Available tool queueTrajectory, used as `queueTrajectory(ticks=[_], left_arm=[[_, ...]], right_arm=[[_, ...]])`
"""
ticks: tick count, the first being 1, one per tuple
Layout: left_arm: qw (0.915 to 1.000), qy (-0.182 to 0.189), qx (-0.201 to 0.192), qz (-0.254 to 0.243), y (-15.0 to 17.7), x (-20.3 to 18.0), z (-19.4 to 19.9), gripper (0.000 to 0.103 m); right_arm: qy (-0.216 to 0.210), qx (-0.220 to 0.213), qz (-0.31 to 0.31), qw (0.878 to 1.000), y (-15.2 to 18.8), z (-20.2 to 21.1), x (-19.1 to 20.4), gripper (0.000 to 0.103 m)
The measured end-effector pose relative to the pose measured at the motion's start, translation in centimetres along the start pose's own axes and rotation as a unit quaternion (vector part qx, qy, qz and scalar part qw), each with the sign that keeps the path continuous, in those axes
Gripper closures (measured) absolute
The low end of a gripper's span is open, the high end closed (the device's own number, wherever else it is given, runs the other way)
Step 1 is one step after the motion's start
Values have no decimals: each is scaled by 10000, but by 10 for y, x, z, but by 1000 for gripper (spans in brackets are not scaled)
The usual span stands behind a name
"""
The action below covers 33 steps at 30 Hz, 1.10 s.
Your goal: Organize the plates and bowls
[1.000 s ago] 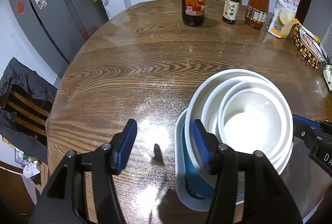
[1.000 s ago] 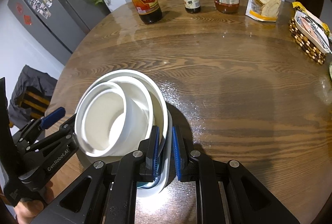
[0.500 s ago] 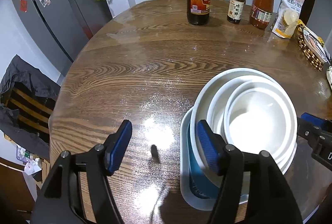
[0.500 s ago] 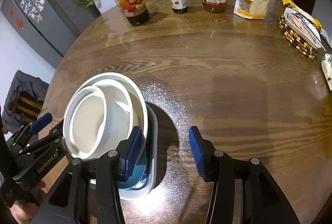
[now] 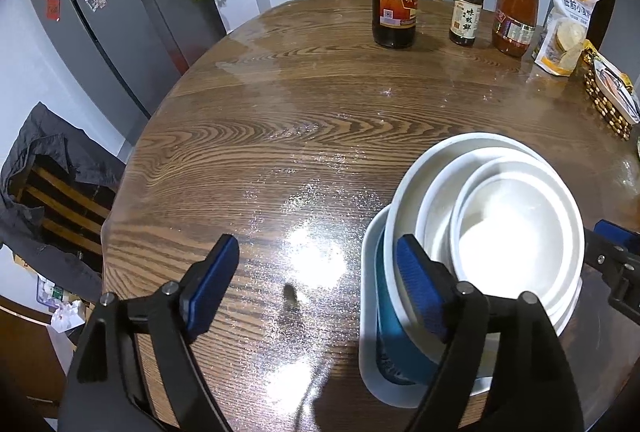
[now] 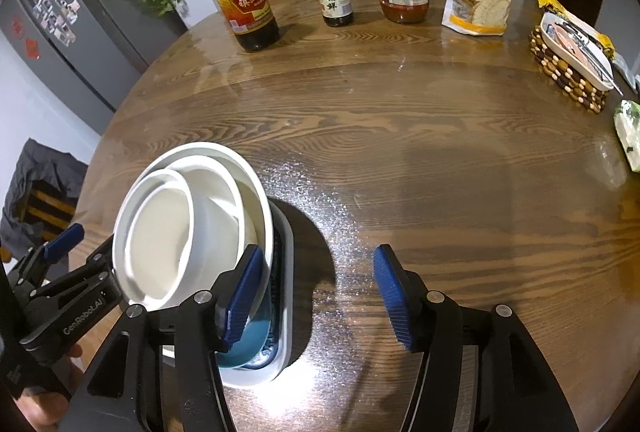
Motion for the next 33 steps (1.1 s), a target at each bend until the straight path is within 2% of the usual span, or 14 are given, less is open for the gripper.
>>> queueTrajectory(ticks=[5, 7, 9, 13, 17, 19, 20, 22, 25, 33], left_arm=[[10000, -33, 6, 43, 0, 3, 0, 14], [9999, 0, 14, 117, 1, 6, 0, 10], [9997, -27, -50, 235, 0, 11, 3, 1], [9990, -107, -192, 393, -5, 21, 17, 1], [9984, -120, -362, 412, -5, 31, 41, 1], [9987, -44, -301, 418, -1, 32, 47, 1], [9987, 7, -281, 424, 1, 32, 51, 1], [9989, 55, -269, 373, 8, 32, 60, 1], [9991, 150, -317, 238, 17, 27, 77, 1], [9978, 383, -511, -173, 38, 11, 117, 1]], right_arm=[[49, -42, 12, 10000, -2, 0, -2, 42], [84, -200, -5, 9998, -6, 4, -3, 41], [200, -432, -6, 9989, -14, 14, -6, 29], [3, -464, 88, 9989, -16, 28, 1, 27], [-511, -248, 370, 9977, 4, 45, 23, 27], [-664, -179, 569, 9960, 15, 52, 34, 22], [-711, -178, 659, 9951, 20, 56, 39, 15], [-808, -205, 837, 9930, 29, 68, 48, 13], [-850, -292, 1036, 9905, 40, 83, 59, 13], [-618, -543, 1714, 9818, 63, 113, 77, 12]])
Point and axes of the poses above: each gripper's, at about its wrist camera, not at the fingertips, and z roughly against the way its jaws point, x to its left, y to its underside, the point moved 10 cm from there along -z, roughly the way its jaws point, and after that the axes turned 4 degrees about -x, right-handed, at the moved point
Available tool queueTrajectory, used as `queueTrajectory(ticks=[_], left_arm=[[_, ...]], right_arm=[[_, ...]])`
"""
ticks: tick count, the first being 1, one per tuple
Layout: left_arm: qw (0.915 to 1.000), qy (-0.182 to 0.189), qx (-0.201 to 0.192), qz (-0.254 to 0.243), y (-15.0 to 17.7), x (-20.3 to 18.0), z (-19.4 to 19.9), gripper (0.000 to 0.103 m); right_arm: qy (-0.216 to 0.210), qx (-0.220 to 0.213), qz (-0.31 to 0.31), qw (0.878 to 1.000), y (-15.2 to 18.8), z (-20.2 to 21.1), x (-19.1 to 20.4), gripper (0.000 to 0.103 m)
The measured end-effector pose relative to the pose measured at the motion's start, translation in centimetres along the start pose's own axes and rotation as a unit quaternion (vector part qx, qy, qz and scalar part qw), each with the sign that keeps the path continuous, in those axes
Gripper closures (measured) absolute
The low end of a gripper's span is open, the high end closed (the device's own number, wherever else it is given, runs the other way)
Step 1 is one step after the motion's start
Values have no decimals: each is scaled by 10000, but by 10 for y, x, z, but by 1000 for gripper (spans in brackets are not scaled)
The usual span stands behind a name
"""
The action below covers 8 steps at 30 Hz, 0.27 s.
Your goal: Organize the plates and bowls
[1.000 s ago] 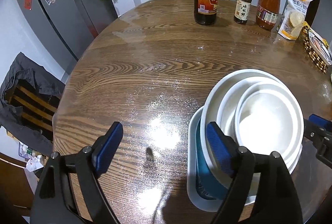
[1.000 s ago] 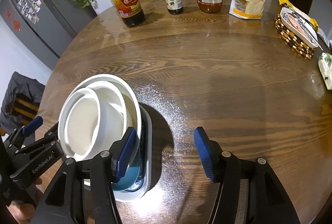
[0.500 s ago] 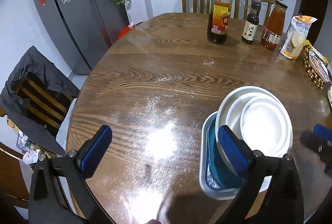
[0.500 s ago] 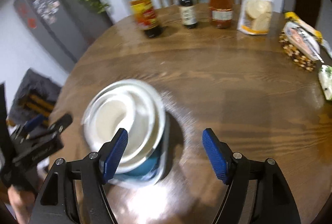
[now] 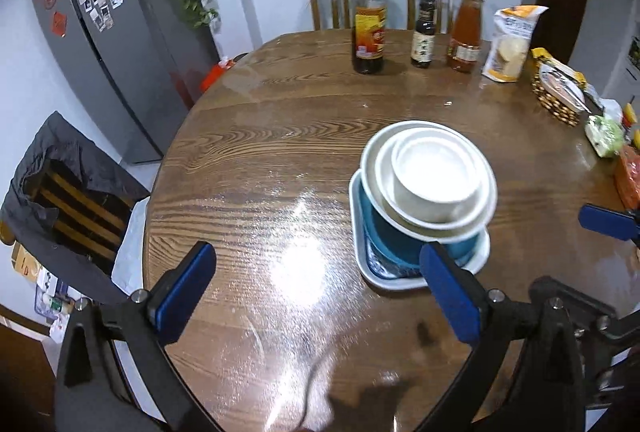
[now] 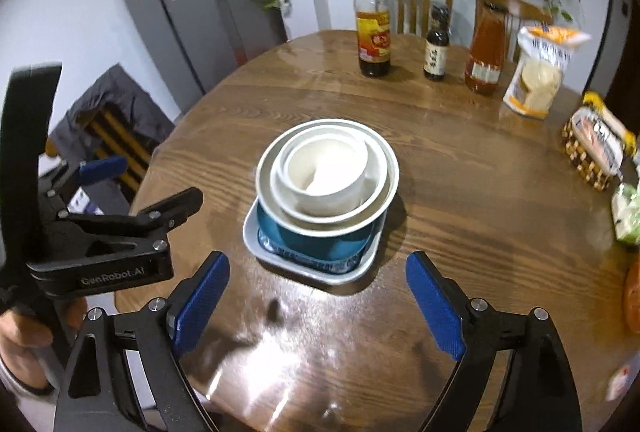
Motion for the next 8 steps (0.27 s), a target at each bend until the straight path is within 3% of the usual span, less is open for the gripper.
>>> queueTrajectory(ticks=[8], left_arm=[[9995, 123, -175, -225, 2, -14, 15, 1]], right_arm=[[-56, 57, -164, 9998, 14, 5, 0, 12]])
Point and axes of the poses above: each gripper's, at about its wrist camera, not at the fingertips, and z roughly against the way its jaws point, x to its left, y to its underside, the point moved 10 cm from there along -z, roughly the way its jaws point, and after that the axes turned 4 degrees about -x, right-handed, at the moved point
